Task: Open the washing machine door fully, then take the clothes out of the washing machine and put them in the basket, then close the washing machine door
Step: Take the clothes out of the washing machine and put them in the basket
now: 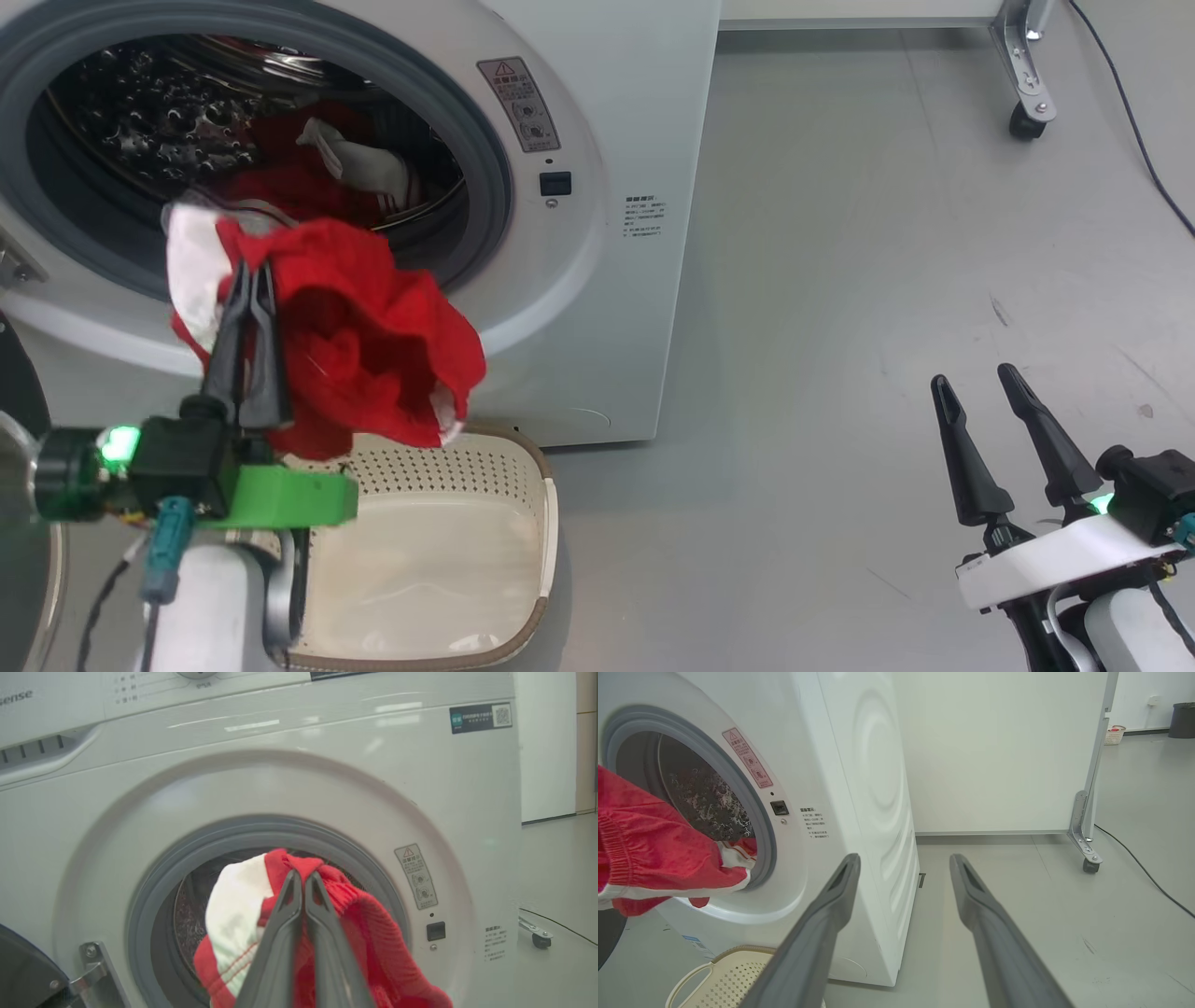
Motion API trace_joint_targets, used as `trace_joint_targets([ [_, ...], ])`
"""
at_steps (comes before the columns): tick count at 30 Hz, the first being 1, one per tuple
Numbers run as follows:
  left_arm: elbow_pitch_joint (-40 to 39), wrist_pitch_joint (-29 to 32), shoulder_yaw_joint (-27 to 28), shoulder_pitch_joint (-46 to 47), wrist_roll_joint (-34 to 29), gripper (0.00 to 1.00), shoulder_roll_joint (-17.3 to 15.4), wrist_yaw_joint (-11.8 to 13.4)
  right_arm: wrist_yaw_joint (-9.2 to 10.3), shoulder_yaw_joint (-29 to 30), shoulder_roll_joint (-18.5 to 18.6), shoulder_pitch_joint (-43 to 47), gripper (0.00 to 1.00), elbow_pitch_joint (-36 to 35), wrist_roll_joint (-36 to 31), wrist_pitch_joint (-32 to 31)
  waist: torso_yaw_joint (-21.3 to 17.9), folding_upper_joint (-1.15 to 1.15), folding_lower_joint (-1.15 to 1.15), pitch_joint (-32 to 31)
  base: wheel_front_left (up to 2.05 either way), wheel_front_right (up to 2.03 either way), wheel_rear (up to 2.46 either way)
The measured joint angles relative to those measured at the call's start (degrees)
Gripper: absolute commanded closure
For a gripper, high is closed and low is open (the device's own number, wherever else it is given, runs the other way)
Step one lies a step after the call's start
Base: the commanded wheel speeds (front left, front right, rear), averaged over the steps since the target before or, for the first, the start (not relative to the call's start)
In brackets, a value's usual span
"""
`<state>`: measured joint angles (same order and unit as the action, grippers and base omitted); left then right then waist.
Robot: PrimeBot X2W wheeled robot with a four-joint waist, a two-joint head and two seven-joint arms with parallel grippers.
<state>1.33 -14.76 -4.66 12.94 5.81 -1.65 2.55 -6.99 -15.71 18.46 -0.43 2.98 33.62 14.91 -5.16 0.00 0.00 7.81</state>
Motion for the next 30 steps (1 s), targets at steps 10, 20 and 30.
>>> trace_joint_targets([
  [10, 10.4, 4.2, -3.38, -7.72, 1.71, 1.0, -0.22, 0.71, 0.0, -0.89, 0.09, -0.03, 0.0, -0.65, 0.0, 0.0, -0.91, 0.0, 0.0, 1.14, 0.0, 0.0, 0.0],
  [20, 16.73, 6.39, -5.03, -8.21, 3.14, 1.0, -0.3, 1.92, 0.0, -1.52, 1.36, -0.69, 0.0, -1.2, 0.04, 0.0, -2.88, 0.0, 0.0, 4.07, 0.0, 0.0, 0.0],
  [30, 22.82, 7.08, -4.48, -6.89, 3.72, 1.0, -0.33, 2.79, 0.0, -2.32, 1.36, -2.92, 0.0, -1.66, 1.38, 0.0, -6.32, 0.0, 0.0, 7.34, 0.0, 0.0, 0.0],
])
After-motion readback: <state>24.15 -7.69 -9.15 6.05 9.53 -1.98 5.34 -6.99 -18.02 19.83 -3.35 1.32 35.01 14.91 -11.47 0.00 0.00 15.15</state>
